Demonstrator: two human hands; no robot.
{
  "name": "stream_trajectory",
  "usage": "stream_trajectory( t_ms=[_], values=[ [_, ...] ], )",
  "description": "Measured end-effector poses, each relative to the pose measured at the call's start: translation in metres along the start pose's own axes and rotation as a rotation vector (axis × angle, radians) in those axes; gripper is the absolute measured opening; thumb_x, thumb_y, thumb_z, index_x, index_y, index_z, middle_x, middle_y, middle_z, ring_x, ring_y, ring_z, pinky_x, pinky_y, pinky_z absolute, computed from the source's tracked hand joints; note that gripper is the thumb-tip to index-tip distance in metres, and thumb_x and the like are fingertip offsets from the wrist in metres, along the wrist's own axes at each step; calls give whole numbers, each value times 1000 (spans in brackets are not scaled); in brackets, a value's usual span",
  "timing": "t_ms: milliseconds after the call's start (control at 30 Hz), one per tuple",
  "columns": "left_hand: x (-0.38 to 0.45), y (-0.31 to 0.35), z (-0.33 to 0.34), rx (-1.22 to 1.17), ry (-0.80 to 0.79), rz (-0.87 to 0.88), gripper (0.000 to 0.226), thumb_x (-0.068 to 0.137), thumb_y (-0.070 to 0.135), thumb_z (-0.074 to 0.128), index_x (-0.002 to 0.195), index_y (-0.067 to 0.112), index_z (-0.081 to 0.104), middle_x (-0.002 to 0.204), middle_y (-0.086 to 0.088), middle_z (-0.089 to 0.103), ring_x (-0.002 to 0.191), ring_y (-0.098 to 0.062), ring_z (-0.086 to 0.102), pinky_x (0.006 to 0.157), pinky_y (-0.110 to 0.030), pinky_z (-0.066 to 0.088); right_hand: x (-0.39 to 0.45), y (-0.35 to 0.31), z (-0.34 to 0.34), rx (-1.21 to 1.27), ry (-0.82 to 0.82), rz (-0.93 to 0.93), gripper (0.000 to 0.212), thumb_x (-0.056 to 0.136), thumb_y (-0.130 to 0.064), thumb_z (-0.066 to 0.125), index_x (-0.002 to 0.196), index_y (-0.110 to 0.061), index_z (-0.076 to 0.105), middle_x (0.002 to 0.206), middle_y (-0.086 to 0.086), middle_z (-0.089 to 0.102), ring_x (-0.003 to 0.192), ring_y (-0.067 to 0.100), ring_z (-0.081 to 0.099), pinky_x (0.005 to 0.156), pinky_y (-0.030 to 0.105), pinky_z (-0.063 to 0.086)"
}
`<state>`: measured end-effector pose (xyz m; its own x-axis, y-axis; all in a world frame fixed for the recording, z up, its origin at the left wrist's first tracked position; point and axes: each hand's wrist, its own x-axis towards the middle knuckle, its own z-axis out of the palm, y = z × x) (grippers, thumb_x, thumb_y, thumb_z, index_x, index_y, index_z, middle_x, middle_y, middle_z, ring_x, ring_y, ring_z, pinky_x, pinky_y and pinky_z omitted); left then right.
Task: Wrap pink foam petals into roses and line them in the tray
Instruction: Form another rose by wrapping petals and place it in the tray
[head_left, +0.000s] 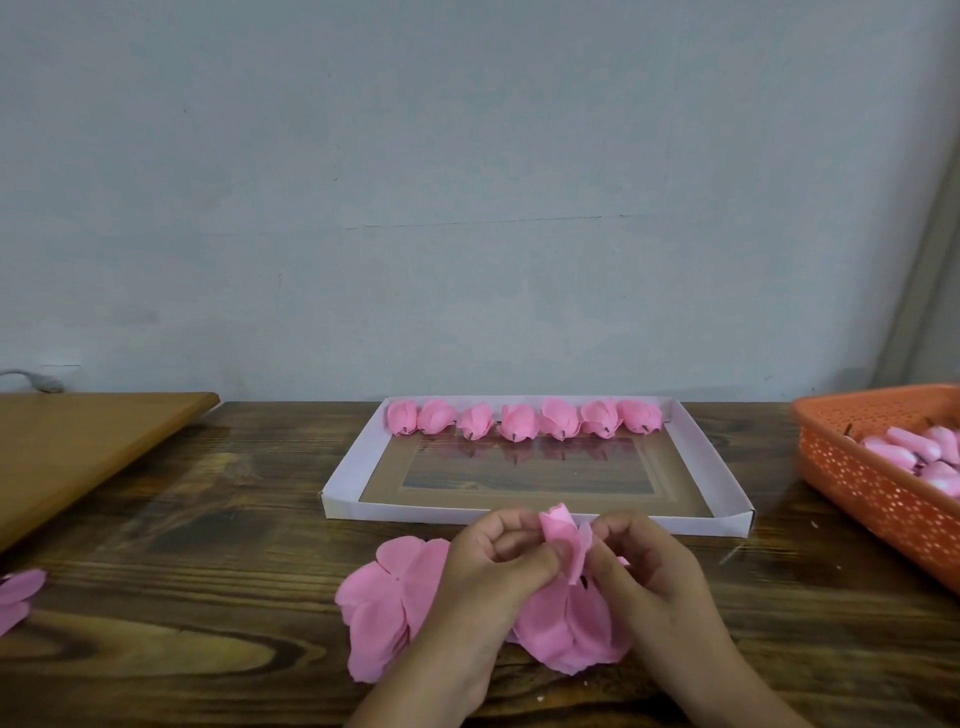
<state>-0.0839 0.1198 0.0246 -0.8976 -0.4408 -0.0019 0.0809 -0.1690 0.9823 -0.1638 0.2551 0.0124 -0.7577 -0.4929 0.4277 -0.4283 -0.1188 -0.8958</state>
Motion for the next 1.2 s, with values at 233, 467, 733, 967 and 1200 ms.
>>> stream_trajectory(
  t_ms=[233, 467, 733, 967, 1200],
  values=[
    [-2, 1, 3, 90, 0, 75, 20, 83, 28, 82, 101, 19, 77, 101, -3, 79, 102, -19, 74, 95, -38, 57, -1, -3, 0, -38, 4, 27, 16, 87, -37, 62, 76, -25, 65, 75, 4, 70, 69, 14, 65, 62, 24, 51],
    [-1, -2, 4, 63, -41, 90, 38, 78, 44, 80, 105, 17, 77, 106, -6, 78, 106, -22, 73, 97, -38, 56, -1, -2, -1, -77, 61, 65, 19, 93, -17, 64, 75, -17, 63, 70, 3, 69, 65, 13, 63, 62, 26, 48],
    [-2, 1, 6, 111, 17, 88, 17, 88, 18, 77, 104, 13, 76, 101, -3, 79, 101, -18, 74, 92, -33, 58, -2, -6, 1, -35, 32, 35, 9, 87, -32, 65, 79, -33, 61, 75, 2, 74, 69, 12, 69, 63, 18, 50],
    [-1, 0, 6, 58, 62, 66, 14, 81, 22, 83, 93, 16, 79, 96, -5, 80, 96, -20, 75, 91, -36, 57, -3, -1, 0, -111, -37, 12, 16, 89, -15, 62, 85, -30, 64, 81, -2, 75, 77, 10, 70, 66, 17, 51],
    [-2, 0, 5, 11, 66, 20, 14, 80, 17, 85, 93, 19, 79, 98, -6, 79, 100, -23, 75, 92, -39, 58, -5, -2, 0, -110, -31, 8, 20, 90, -19, 69, 92, -38, 64, 88, -6, 76, 83, 8, 72, 70, 19, 54]
  ],
)
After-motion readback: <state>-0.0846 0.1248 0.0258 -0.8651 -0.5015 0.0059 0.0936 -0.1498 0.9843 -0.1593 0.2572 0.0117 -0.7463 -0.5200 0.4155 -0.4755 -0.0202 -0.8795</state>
